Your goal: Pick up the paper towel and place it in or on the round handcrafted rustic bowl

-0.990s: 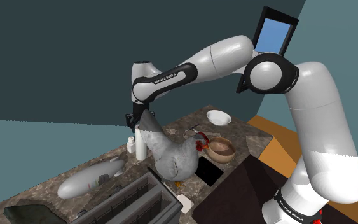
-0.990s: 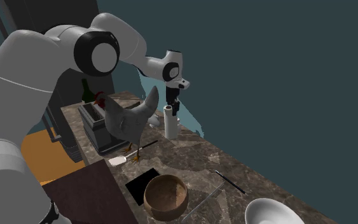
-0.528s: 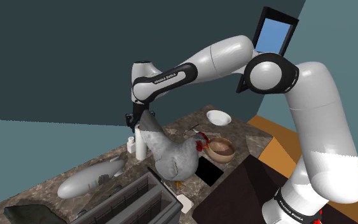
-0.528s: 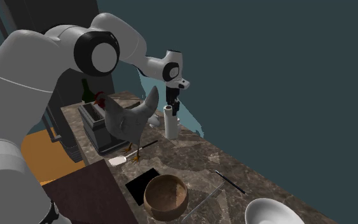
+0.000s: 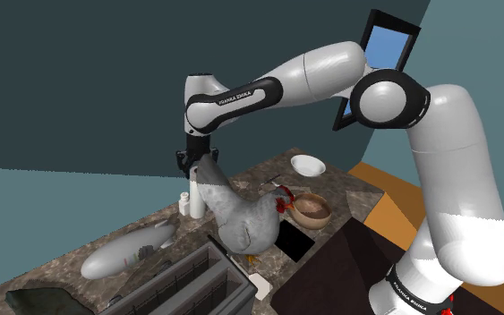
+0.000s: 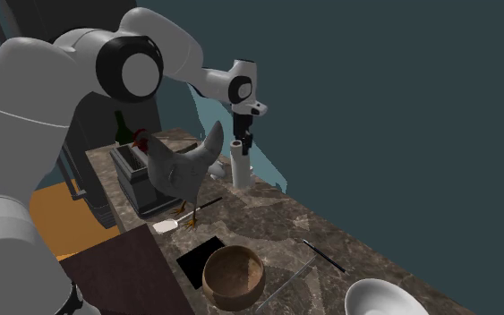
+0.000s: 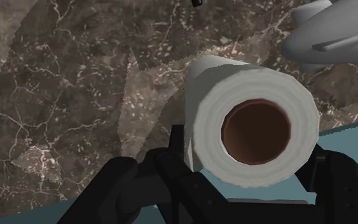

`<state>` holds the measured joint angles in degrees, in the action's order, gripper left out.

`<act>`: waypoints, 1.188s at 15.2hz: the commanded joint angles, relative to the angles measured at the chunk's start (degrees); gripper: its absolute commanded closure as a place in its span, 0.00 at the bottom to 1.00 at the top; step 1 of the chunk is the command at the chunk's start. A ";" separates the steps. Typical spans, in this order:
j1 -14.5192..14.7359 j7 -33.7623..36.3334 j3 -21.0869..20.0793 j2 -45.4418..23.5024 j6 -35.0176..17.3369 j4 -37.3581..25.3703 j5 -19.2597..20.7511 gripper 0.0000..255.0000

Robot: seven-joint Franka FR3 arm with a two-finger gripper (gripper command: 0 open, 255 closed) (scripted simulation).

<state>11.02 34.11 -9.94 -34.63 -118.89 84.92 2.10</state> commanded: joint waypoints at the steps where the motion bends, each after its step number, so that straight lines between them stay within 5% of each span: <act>1: -0.03 0.00 -0.06 0.59 1.26 -0.66 -0.09 1.00; 18: 0.00 0.17 -0.44 4.08 12.43 -8.39 -0.58 1.00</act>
<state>10.99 34.23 -10.34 -30.74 -107.26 77.11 1.53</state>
